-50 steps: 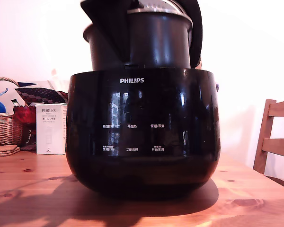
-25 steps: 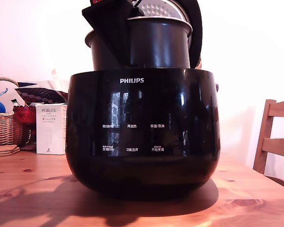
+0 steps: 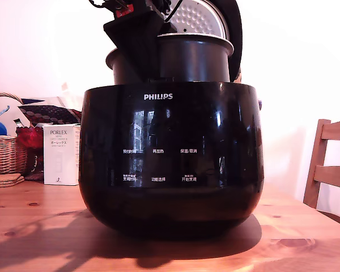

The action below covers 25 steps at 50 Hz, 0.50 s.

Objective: Place the pot you are holding inside the rice cooker

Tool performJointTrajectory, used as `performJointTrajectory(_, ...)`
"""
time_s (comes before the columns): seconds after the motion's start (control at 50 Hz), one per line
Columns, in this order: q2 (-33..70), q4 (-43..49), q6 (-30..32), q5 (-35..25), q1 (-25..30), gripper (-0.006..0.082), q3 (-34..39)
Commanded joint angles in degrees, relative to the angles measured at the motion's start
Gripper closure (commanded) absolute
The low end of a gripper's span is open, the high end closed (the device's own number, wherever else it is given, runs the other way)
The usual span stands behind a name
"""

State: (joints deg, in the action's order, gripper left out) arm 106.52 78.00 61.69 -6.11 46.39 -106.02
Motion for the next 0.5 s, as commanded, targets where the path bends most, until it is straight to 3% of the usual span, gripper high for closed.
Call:
performJointTrajectory(0.0,0.0,-1.3,0.0,0.0,-0.1,0.0791,-2.1)
performJointTrajectory(0.48,0.0,-1.7,-0.2,0.0,-0.1,0.0759,-2.1)
